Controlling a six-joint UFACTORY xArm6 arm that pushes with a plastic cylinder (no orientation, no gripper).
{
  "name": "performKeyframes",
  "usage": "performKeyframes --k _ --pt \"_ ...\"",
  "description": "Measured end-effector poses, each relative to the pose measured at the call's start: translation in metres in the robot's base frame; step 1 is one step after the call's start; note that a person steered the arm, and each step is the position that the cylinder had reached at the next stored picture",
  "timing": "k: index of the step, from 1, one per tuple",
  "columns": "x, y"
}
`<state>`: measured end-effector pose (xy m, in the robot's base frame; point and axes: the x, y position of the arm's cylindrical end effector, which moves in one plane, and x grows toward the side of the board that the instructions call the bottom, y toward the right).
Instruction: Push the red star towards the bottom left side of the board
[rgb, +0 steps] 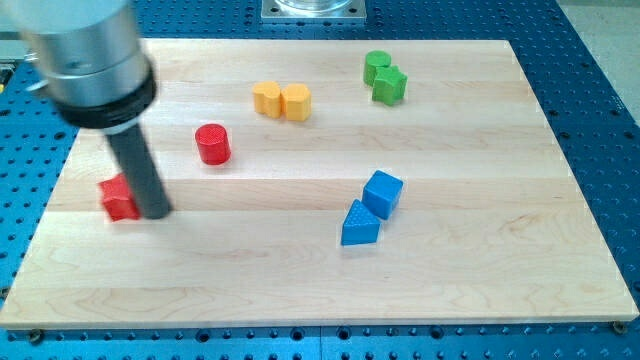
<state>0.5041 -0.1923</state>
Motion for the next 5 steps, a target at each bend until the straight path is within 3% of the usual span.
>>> performKeyframes --k 1,2,4,5 --pt "-0.024 0.032" --pt "-0.046 -0.001" --pt "0.02 -0.04" --pt "0.028 -0.017"
